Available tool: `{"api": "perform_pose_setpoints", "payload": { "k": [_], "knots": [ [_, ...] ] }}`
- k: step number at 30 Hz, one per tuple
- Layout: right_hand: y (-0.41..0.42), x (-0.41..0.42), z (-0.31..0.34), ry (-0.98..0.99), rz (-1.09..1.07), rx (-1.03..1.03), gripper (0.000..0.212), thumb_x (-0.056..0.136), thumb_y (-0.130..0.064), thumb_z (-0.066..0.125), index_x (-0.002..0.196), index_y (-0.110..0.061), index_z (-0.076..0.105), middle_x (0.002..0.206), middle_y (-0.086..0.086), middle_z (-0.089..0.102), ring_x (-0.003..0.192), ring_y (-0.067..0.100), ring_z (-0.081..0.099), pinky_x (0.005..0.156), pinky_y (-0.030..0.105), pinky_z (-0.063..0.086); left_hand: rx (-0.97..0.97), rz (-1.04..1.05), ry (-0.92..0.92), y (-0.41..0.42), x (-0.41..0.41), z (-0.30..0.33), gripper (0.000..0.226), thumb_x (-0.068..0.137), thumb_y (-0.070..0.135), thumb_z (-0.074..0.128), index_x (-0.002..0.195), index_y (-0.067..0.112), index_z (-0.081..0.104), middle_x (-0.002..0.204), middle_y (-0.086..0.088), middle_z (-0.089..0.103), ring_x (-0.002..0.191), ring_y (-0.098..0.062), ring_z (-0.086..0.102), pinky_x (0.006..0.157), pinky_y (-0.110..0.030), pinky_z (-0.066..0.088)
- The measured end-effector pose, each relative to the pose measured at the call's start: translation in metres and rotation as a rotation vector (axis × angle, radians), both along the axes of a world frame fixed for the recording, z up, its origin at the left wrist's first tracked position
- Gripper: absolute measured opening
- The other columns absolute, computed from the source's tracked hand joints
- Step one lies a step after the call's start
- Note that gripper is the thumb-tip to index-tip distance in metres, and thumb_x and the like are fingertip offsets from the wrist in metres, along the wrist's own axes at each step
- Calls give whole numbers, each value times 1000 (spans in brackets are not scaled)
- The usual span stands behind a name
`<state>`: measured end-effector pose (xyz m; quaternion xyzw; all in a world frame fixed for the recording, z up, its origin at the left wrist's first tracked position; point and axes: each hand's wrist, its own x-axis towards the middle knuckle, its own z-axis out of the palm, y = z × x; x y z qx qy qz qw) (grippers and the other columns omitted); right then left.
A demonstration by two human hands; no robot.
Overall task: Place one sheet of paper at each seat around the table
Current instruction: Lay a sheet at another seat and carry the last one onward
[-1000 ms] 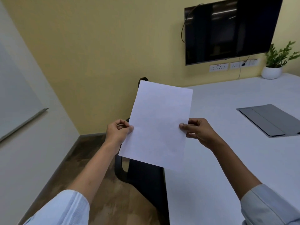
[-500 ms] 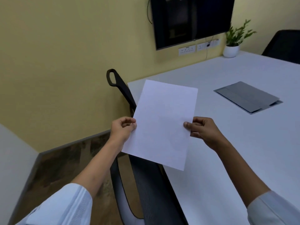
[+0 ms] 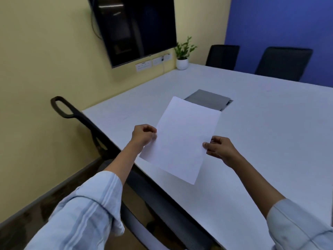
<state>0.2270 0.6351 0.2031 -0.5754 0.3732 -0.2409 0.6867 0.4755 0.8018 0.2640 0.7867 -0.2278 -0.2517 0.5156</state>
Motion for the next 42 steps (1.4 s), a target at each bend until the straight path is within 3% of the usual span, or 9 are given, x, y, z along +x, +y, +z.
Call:
{"api": "perform_pose_setpoints", "payload": {
  "k": [3, 9, 16, 21, 27, 30, 34, 39, 42],
  "knots": [
    [-3, -4, -21, 39, -116, 42, 35, 81, -1, 79, 111, 7, 64, 93, 19, 64, 88, 24, 68, 63, 23, 60, 49, -46, 8, -27, 9, -22, 25, 74, -11, 70, 72, 14, 70, 91, -8, 70, 89, -21, 62, 74, -26, 45],
    [-27, 13, -70, 128, -339, 97, 40, 73, 1, 85, 107, -6, 64, 91, 13, 68, 84, 28, 69, 78, 37, 60, 189, -143, 68, -80, 34, -79, 24, 75, -12, 65, 73, 10, 74, 90, -11, 70, 85, -24, 61, 69, -30, 48],
    [-36, 34, -124, 286, -454, 151, 37, 72, 2, 85, 103, -5, 67, 84, 11, 70, 78, 26, 70, 77, 37, 62, 337, -224, 93, -120, 60, -144, 23, 74, -13, 66, 74, 7, 75, 84, -10, 70, 80, -22, 63, 63, -27, 50],
    [-39, 41, -160, 411, -533, 143, 34, 73, 4, 82, 104, -2, 68, 80, 10, 68, 72, 24, 67, 76, 37, 62, 414, -322, 80, -151, 80, -189, 19, 72, -11, 73, 74, 8, 72, 82, -10, 69, 76, -24, 63, 71, -31, 56],
    [-39, 42, -194, 550, -576, 145, 33, 73, 6, 81, 103, -1, 70, 74, 7, 69, 66, 24, 66, 76, 37, 61, 493, -447, 73, -176, 77, -235, 22, 68, -8, 78, 69, 12, 66, 68, -6, 63, 60, -21, 57, 56, -28, 53],
    [-38, 38, -209, 618, -583, 140, 33, 73, 3, 81, 104, -1, 71, 79, 10, 72, 66, 24, 67, 78, 37, 61, 557, -487, 83, -177, 71, -256, 22, 65, -6, 80, 70, 11, 66, 67, -6, 64, 60, -22, 59, 63, -33, 57],
    [-36, 35, -222, 688, -569, 104, 34, 72, -1, 82, 104, -3, 70, 86, 13, 76, 69, 24, 68, 84, 39, 61, 584, -524, 92, -173, 68, -276, 23, 63, -4, 82, 72, 10, 66, 68, -10, 67, 55, -23, 62, 56, -28, 54],
    [-35, 34, -229, 805, -493, 35, 39, 72, -13, 82, 108, -7, 68, 84, 4, 74, 79, 23, 69, 80, 37, 60, 586, -599, -2, -169, 72, -290, 22, 64, 1, 79, 80, 8, 66, 72, -10, 67, 61, -26, 65, 54, -30, 54],
    [-33, 34, -226, 1005, -453, -50, 44, 73, -31, 81, 111, -16, 64, 97, 1, 73, 95, 25, 68, 82, 37, 56, 580, -727, -271, -168, 75, -294, 25, 68, 16, 78, 86, 10, 62, 83, -5, 64, 78, -27, 64, 66, -31, 50]
  ]
}}
